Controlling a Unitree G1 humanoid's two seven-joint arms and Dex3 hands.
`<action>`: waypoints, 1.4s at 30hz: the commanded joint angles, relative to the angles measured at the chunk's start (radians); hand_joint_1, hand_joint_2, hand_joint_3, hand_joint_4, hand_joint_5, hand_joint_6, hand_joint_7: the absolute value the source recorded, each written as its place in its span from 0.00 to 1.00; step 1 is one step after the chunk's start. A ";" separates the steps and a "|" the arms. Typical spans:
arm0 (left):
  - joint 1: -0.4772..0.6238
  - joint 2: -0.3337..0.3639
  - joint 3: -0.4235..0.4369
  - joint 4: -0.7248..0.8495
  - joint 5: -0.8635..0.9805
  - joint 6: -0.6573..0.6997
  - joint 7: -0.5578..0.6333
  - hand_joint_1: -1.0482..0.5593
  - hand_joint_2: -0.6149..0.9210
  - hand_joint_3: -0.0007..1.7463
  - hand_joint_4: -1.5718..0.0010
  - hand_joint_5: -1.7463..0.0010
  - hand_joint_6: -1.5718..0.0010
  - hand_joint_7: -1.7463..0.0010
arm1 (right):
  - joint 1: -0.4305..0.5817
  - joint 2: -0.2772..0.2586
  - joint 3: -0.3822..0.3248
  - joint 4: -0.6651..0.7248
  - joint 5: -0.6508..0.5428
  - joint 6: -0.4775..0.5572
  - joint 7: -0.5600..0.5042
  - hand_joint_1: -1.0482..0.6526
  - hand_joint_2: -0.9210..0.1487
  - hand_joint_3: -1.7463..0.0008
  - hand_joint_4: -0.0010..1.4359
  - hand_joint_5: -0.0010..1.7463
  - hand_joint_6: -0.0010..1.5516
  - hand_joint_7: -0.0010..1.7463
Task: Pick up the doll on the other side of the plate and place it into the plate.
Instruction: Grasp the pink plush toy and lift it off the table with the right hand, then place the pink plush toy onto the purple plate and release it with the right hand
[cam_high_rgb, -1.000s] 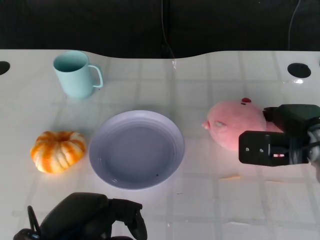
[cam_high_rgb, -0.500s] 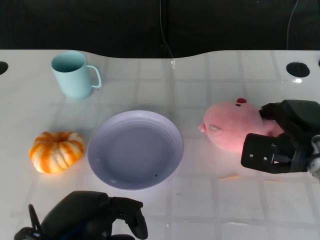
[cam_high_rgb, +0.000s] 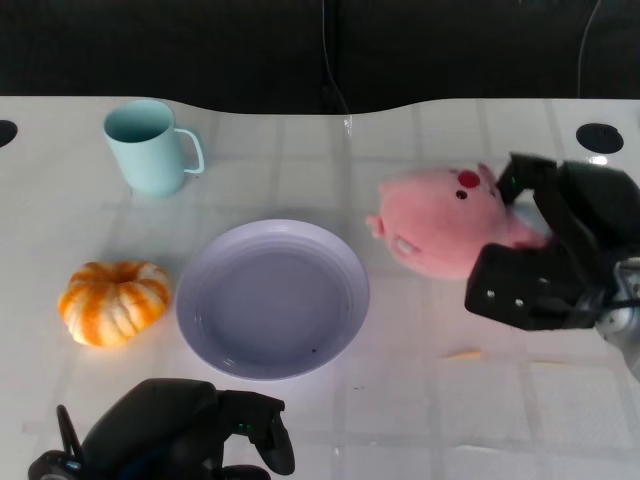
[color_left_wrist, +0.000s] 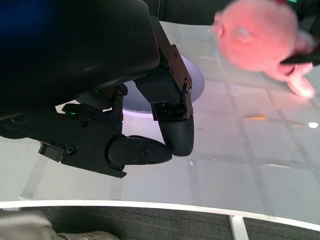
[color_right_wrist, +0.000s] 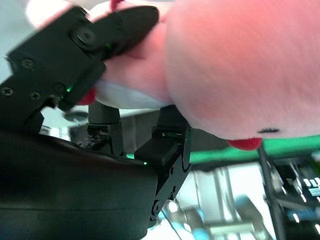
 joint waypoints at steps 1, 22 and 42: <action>0.003 0.013 0.005 0.004 -0.008 0.003 -0.010 0.47 1.00 0.19 0.54 0.25 0.50 0.51 | 0.021 0.004 -0.030 -0.088 0.033 0.005 0.025 0.52 0.55 0.28 0.66 1.00 0.50 1.00; 0.000 -0.006 -0.019 0.005 0.010 0.011 -0.001 0.47 1.00 0.20 0.55 0.25 0.50 0.52 | -0.108 0.153 0.052 -0.180 0.022 -0.020 0.187 0.50 0.54 0.32 0.65 1.00 0.47 1.00; 0.000 -0.023 -0.043 -0.010 0.036 0.021 0.006 0.48 1.00 0.19 0.53 0.26 0.49 0.52 | -0.253 0.351 0.149 0.088 0.000 -0.015 0.272 0.47 0.22 0.74 0.58 0.95 0.52 0.64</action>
